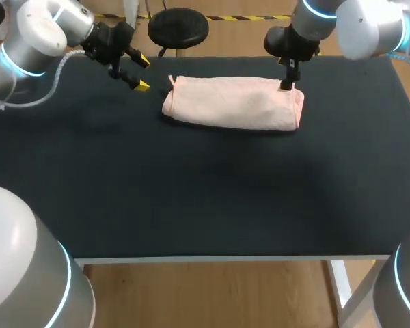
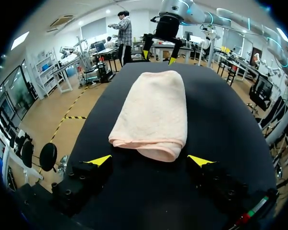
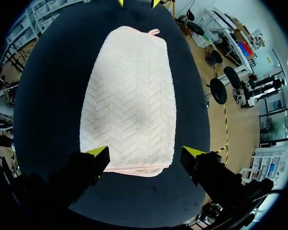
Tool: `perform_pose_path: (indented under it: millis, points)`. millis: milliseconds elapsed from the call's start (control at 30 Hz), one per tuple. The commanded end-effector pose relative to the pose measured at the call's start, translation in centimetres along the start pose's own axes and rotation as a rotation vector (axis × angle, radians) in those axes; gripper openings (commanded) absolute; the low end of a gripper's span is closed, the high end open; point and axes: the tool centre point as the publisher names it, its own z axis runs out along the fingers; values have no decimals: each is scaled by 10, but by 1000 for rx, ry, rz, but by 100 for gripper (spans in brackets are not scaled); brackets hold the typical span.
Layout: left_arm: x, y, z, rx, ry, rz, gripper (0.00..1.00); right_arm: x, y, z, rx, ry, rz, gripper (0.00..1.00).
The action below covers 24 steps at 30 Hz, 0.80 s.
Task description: Fold the towel
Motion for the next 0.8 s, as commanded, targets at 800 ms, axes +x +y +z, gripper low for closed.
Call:
perform_pose_path:
  millis: [800]
  points:
    - [-1,1,1,2,2,1,100,4,-30,12,-333,4,576,100]
